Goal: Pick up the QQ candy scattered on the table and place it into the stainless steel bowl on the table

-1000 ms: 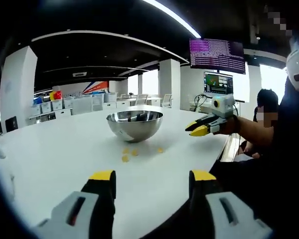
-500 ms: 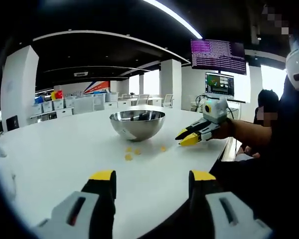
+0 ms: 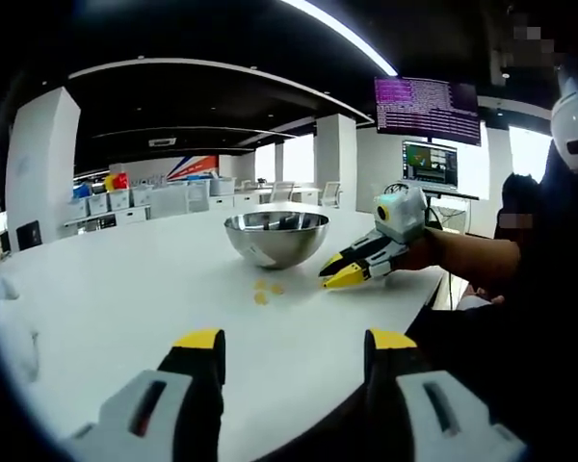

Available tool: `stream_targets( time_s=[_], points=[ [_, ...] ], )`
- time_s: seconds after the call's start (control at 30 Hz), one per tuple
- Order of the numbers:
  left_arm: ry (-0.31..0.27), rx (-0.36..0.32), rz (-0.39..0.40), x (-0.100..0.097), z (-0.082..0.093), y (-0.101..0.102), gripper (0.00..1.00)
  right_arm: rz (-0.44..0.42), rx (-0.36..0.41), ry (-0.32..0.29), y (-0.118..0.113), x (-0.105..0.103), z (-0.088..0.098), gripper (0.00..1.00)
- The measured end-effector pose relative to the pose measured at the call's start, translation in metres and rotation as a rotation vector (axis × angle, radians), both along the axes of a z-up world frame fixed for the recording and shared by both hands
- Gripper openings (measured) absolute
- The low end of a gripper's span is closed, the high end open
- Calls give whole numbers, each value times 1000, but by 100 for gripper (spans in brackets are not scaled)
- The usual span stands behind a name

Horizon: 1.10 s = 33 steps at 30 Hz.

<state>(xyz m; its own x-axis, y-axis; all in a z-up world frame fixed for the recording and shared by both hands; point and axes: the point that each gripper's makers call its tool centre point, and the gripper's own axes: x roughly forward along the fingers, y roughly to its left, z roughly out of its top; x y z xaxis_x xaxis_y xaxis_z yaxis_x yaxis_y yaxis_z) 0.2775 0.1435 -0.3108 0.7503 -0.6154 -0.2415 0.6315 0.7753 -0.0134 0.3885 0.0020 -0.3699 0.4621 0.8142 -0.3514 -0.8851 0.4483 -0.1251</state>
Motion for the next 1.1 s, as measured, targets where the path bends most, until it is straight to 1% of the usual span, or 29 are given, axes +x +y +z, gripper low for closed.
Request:
stream_targets(
  time_s=[0.13, 0.27, 0.43, 0.63, 0.87, 1.0, 1.1],
  points=[
    [1, -2, 3, 2, -1, 2, 57, 12, -18, 0, 2, -1, -5, 17],
    [8, -2, -8, 4, -4, -1, 57, 10, 2, 9, 3, -2, -6, 11],
    [10, -4, -15, 6, -4, -2, 57, 6, 17, 18, 3, -2, -5, 10],
    [5, -6, -14, 6, -2, -3, 57, 4, 10, 17, 1, -2, -3, 9],
    [3, -3, -17, 4, -2, -6, 57, 1, 41, -2, -8, -7, 14, 9],
    [0, -2, -23, 3, 0, -10, 57, 3, 55, -22, -18, -13, 29, 9],
    [-2, -1, -25, 2, 1, -12, 57, -2, 67, -40, -31, -17, 43, 9]
  ],
)
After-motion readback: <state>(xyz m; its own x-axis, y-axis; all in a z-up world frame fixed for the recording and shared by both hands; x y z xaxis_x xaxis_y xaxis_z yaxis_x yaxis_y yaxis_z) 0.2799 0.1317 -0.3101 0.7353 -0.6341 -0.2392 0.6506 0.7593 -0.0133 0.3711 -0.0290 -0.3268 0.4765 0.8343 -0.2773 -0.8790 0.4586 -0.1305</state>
